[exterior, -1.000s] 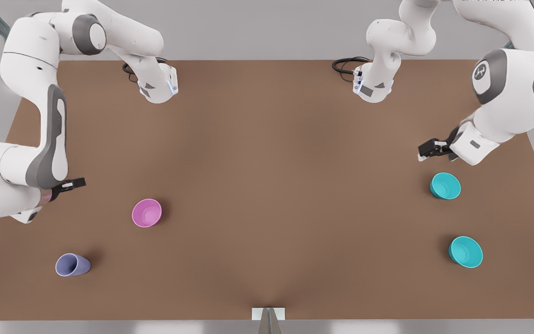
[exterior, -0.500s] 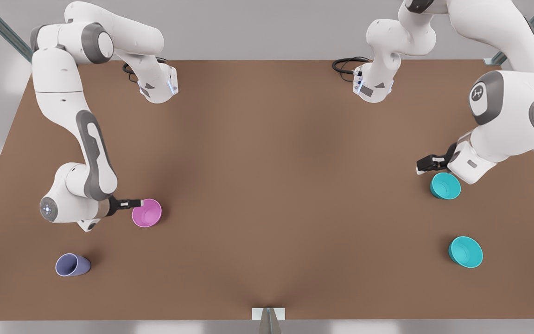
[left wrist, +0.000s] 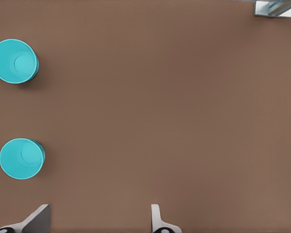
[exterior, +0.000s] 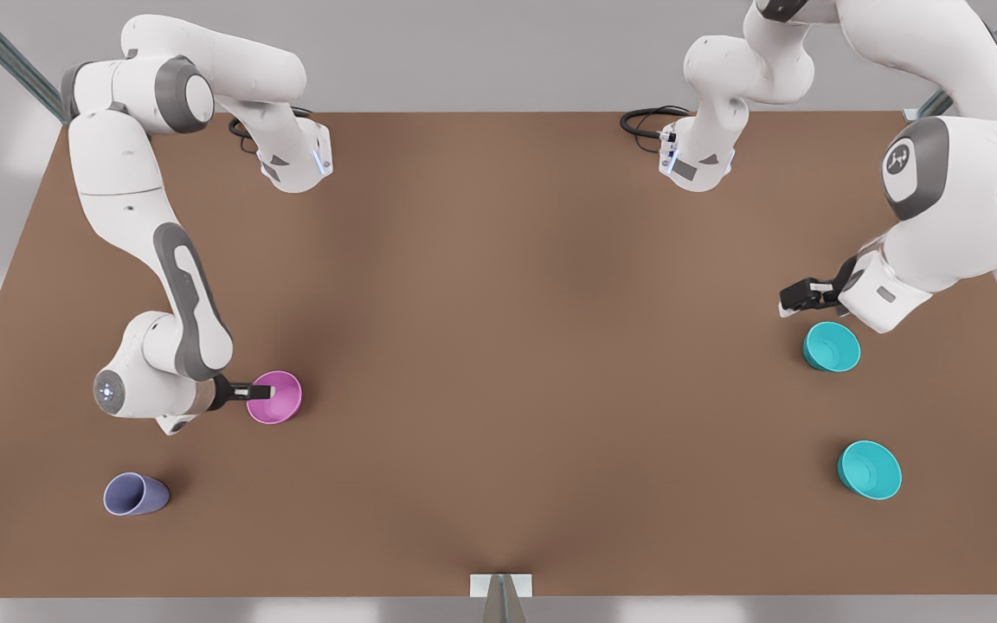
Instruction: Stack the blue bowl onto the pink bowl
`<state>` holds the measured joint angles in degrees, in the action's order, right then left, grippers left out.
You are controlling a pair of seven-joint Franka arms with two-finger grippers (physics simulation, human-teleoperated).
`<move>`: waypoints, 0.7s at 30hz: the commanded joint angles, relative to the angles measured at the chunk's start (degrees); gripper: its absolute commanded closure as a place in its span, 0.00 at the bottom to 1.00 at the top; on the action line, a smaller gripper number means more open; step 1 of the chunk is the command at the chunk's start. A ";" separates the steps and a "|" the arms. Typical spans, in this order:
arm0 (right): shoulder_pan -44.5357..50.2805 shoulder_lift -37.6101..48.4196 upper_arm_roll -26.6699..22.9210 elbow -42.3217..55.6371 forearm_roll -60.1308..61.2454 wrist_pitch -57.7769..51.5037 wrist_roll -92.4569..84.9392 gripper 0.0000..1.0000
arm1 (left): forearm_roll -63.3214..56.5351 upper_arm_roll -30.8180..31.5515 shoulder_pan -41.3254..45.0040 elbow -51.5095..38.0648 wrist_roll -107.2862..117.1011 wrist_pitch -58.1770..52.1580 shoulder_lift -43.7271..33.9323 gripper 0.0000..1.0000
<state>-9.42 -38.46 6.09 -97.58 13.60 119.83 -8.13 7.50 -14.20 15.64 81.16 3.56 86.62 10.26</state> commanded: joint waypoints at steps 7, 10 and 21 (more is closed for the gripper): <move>0.02 -0.48 0.06 -0.06 0.02 0.76 3.12 0.70 | 0.06 -0.04 0.00 -0.04 -1.45 -0.31 0.64 0.00; -0.16 -0.39 0.06 0.37 0.02 -0.03 2.59 0.79 | 1.38 -0.13 0.00 -0.04 -0.49 -0.31 0.99 0.00; 13.89 -3.45 14.03 15.66 0.29 -1.36 27.36 0.79 | 0.06 4.09 -0.17 6.11 0.31 0.66 -3.23 0.00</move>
<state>3.09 -41.68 19.94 -82.68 14.02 117.59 -2.05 7.67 -10.16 16.31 87.22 2.93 87.39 7.03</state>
